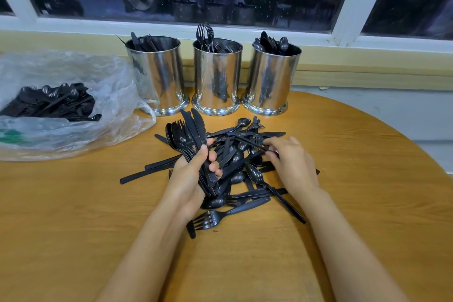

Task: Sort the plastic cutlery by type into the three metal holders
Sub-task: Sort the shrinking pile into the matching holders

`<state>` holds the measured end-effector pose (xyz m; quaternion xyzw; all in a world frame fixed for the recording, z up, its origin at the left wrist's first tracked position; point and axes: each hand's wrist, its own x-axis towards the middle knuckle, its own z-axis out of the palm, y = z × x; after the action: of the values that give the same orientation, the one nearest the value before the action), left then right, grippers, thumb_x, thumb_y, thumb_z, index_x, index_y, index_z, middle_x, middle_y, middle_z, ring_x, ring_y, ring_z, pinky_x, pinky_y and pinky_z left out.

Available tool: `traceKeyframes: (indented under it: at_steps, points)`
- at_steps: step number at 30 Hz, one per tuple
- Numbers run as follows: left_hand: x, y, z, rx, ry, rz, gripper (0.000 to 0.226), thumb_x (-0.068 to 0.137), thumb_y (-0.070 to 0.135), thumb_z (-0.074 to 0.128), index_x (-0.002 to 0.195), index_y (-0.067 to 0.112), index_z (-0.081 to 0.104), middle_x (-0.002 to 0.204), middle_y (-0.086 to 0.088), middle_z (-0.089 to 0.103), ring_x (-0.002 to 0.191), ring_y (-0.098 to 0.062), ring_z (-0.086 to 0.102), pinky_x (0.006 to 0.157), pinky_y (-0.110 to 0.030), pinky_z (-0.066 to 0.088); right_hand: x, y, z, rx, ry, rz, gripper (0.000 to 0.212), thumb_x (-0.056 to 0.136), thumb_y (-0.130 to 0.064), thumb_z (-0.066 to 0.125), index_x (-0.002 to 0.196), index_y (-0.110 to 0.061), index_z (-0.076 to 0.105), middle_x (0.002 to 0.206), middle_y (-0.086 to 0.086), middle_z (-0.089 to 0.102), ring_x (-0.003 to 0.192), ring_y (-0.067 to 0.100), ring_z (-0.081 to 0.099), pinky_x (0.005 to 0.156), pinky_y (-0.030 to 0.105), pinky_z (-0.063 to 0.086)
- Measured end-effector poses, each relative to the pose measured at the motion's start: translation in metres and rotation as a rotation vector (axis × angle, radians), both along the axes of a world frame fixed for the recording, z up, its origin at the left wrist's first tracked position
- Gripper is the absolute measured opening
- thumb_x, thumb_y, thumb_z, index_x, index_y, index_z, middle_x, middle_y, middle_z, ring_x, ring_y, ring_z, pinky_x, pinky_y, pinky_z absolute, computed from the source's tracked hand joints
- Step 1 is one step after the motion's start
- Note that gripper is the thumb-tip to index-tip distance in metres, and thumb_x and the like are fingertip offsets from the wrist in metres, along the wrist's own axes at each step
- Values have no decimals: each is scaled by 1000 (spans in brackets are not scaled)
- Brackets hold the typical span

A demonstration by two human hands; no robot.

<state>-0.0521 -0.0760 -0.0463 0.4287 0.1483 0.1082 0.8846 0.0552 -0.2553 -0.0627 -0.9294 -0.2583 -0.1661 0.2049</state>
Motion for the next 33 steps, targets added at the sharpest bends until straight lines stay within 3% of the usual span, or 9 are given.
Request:
traceKeyframes:
  at_steps: [4,6,9,14,17,20,25,28,33]
  points:
    - [0,2,0,13,8,8,22,103,16,46,115,8,62,69,2,51,56,-10,45,55,-24,48,-7,1,12,371,-107,-23,48,91,-6,60,137,-19,52,93,-9,55,68,4,50,62,17,44]
    - [0,2,0,14,9,8,19,102,15,47,111,8,62,69,2,52,56,-10,47,57,-25,49,-14,4,20,709,82,-15,51,92,-5,59,138,-22,45,92,-6,55,68,7,54,65,17,50]
    - [0,1,1,13,13,1,14,102,14,47,107,9,60,70,1,52,58,-11,49,61,-27,50,-24,8,31,1137,339,76,27,94,0,54,110,-22,51,89,-2,59,64,9,59,63,20,53]
    - [-1,0,2,31,15,-10,11,102,14,48,104,10,58,70,1,54,57,-10,51,63,-28,51,-32,10,34,1482,712,246,12,99,-9,48,95,-7,59,75,4,68,72,19,69,69,25,58]
    - [-1,0,3,12,19,-11,11,101,13,49,106,9,58,71,0,54,58,-11,51,65,-29,50,-33,13,29,1481,834,281,26,102,-20,41,97,-5,61,76,4,66,74,15,64,69,23,55]
    - [-1,0,4,-17,33,-24,12,101,13,50,109,8,58,72,0,56,59,-11,53,68,-30,51,-33,16,28,1400,913,287,19,99,-19,46,105,-7,60,78,0,65,71,11,60,65,20,53]
    - [-1,-1,3,-28,50,-43,20,100,10,51,117,4,59,80,-4,62,66,-13,58,64,-28,55,-40,23,30,1532,879,295,6,89,-4,59,93,-7,61,96,11,72,88,22,72,74,22,57]
    - [-1,-1,2,-21,44,-46,17,99,11,52,113,5,61,82,-4,63,67,-13,58,65,-27,55,-43,29,27,1589,801,303,5,86,-2,62,90,-4,63,89,11,73,94,27,71,78,23,57]
    - [0,-1,3,-59,27,-27,23,97,16,54,116,3,62,80,-2,65,63,-8,55,62,-24,54,-53,42,16,1098,500,252,10,82,-3,73,88,-11,73,82,3,74,81,17,72,71,21,55]
